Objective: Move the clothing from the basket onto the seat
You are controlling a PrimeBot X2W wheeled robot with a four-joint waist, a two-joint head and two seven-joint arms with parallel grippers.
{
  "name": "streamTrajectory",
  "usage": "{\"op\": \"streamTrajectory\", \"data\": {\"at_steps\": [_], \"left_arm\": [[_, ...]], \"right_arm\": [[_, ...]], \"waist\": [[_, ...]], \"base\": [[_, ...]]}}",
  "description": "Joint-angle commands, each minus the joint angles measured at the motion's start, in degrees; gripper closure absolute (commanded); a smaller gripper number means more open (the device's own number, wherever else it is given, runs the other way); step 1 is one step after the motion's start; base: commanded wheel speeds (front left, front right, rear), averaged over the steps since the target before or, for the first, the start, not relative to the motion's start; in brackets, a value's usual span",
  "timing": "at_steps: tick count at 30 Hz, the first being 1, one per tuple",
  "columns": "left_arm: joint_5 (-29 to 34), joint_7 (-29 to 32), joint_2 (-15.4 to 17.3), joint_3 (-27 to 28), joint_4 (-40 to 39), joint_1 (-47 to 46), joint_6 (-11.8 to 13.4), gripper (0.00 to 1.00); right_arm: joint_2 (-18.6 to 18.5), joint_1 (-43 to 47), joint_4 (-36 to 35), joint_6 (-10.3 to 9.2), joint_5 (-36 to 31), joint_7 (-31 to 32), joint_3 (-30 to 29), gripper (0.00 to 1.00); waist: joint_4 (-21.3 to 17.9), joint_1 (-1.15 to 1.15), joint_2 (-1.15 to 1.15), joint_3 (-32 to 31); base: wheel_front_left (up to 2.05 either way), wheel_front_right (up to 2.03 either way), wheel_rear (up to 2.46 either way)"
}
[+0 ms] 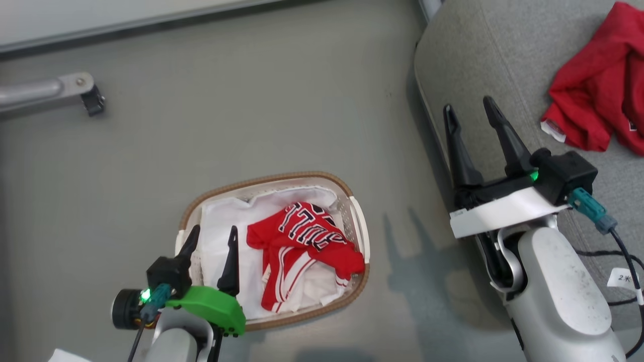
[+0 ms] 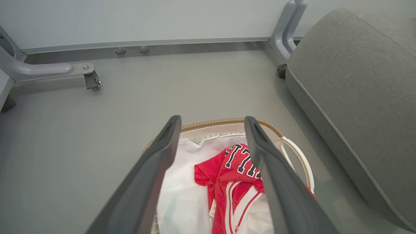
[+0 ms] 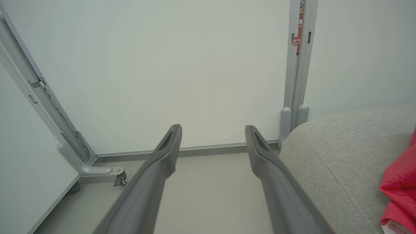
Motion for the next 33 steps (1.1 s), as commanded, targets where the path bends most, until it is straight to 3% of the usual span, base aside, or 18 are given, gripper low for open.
{"op": "streamTrajectory", "data": {"at_steps": [1, 22, 33], "left_arm": [[0.55, -0.04, 0.27, -0.62, 0.85, -1.90, -0.29, 0.00], [2.29, -0.04, 0.64, -8.02, 20.37, -21.92, -2.12, 0.00], [-0.11, -0.05, 1.59, -14.77, 29.58, -28.42, -2.19, 0.00]], "right_arm": [[-0.14, -1.16, -0.68, -0.07, 0.62, -0.10, 0.41, 0.00], [-0.13, -8.46, -7.54, -0.07, 3.50, -0.10, 0.97, 0.00], [-0.15, -9.34, -7.42, -0.07, 4.53, -0.10, 1.35, 0.00]], "waist": [[-2.56, 0.00, 0.00, 4.96], [-6.26, 0.00, 0.00, 22.16], [-7.39, 0.00, 0.00, 26.11]], "base": [[0.00, 0.00, 0.00], [0.00, 0.00, 0.00], [0.00, 0.00, 0.00]]}}
